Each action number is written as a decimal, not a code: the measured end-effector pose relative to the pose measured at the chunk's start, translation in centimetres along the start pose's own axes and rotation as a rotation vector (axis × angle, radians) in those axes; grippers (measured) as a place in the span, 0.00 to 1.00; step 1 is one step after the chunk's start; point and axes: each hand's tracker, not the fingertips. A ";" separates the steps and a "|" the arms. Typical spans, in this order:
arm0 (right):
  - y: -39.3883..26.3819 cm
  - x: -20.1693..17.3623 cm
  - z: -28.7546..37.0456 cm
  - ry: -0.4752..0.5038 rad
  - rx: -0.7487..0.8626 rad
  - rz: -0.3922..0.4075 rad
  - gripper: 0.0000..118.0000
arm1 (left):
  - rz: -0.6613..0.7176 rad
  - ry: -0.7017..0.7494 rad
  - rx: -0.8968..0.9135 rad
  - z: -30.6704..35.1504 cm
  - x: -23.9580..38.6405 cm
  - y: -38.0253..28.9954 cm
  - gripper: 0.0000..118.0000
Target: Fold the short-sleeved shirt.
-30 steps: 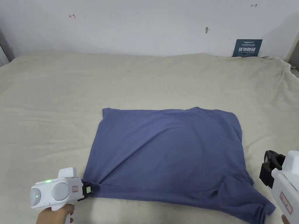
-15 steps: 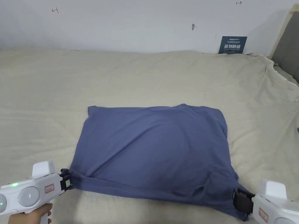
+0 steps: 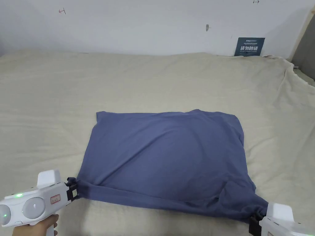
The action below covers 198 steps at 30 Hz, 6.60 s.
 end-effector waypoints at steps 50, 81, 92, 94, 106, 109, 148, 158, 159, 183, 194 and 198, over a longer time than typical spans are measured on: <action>20.0 -3.4 -2.5 0.011 0.198 0.072 0.75 | -0.043 0.040 0.153 -4.2 5.0 12.2 0.81; 13.8 -5.3 6.9 0.024 0.503 0.157 0.00 | -0.183 0.003 0.179 1.5 5.2 7.3 0.00; 13.8 -4.2 4.0 0.009 0.435 0.149 0.00 | -0.103 0.106 -0.183 -8.8 2.4 8.4 0.72; 13.8 -3.9 3.4 0.005 0.425 0.142 0.00 | -0.108 0.108 -0.181 -9.8 2.2 8.1 0.72; 13.5 -1.7 0.0 -0.021 0.309 0.071 0.00 | -0.205 0.099 -0.236 -11.8 3.2 6.5 0.08; 13.4 0.2 -3.0 -0.023 0.208 0.042 0.02 | -0.169 0.074 -0.216 -11.0 2.9 6.8 0.05; 4.9 4.7 -0.4 0.047 -0.039 -0.014 0.07 | -0.064 -0.014 -0.182 -1.0 -2.5 1.0 0.04; 2.0 4.7 -4.1 0.002 -0.158 -0.091 0.08 | -0.059 0.043 -0.227 -3.8 -2.6 -1.6 0.04; 2.1 4.8 -4.1 0.000 -0.155 -0.089 0.09 | -0.064 0.050 -0.228 -3.8 -2.3 -1.5 0.05; 12.5 -2.7 12.9 -0.034 0.592 0.120 0.54 | -0.213 0.084 0.544 9.6 10.0 7.3 0.65; 14.4 -5.5 10.2 -0.037 0.620 0.143 0.00 | -0.233 0.003 0.546 6.6 10.0 8.7 0.00; 16.2 -5.5 8.3 -0.021 0.604 0.139 0.00 | -0.211 -0.024 0.491 4.2 9.4 11.4 0.00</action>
